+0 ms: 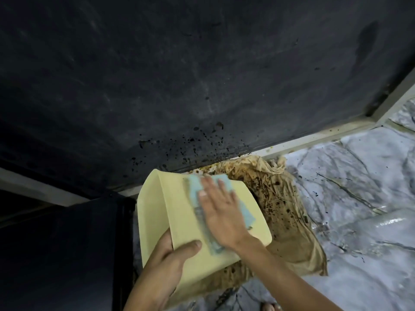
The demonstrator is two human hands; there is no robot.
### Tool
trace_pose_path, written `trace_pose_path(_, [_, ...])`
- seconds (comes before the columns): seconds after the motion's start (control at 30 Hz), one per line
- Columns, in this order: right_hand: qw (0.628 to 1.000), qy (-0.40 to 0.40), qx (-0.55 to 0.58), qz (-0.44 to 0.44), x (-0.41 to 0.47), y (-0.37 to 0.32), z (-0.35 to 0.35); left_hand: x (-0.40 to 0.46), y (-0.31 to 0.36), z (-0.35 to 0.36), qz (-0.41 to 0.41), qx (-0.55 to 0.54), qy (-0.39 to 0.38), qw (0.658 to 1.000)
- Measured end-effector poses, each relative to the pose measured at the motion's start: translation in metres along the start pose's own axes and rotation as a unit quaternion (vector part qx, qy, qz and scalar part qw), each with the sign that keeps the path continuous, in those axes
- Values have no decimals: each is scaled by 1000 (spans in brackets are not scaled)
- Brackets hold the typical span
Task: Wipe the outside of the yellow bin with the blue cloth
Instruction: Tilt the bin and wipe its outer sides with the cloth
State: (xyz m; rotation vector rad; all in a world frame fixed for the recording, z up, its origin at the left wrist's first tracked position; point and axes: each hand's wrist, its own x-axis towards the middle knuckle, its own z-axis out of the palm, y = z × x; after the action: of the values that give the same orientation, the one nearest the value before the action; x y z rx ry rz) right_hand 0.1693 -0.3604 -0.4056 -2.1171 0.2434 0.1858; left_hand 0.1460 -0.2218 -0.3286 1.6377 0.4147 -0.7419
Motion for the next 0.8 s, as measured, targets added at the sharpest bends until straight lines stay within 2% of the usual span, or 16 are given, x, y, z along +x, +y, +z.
trace_pose_path(0.1, [990, -56, 30, -127, 7, -43, 2, 0, -1, 0, 15, 8, 2, 1000])
trace_pose_path(0.17, [985, -56, 14, -162, 13, -30, 2, 1, -4, -6, 12, -6, 7, 1000])
trace_pose_path(0.2, [988, -44, -13, -147, 18, -11, 1, 0, -7, -10, 1, -22, 14, 1000])
trace_pose_path(0.27, [996, -19, -68, -59, 33, 38, -6, 1, -13, -17, -15, -33, 31, 999])
trace_pose_path(0.33, [996, -5, -62, 57, 48, 73, -19, 2, -16, -21, -22, -40, 41, 998])
trace_pose_path(0.4, [993, 0, -59, 105, 55, 76, -21, 5, -16, -24, -27, -47, 36, 998])
trace_pose_path(0.43, [992, -17, -86, 96, 54, 62, -15, 6, -17, -25, -26, -49, 34, 998])
trace_pose_path(0.5, [990, -59, -127, 17, 40, 15, 3, 6, -19, -26, -24, -54, 31, 998])
trace_pose_path(0.57, [984, -86, -122, -95, 17, -31, 20, 5, -20, -26, -18, -48, 26, 998])
trace_pose_path(0.63, [975, -105, -94, -172, 1, -41, 29, 1, -20, -26, -13, -32, 20, 999])
trace_pose_path(0.7, [978, -85, -92, -164, 2, -14, 21, -2, -20, -28, -23, -38, 24, 999])
trace_pose_path(0.8, [990, -45, -129, -42, 22, 58, -4, -5, -23, -30, -47, -40, 38, 997])
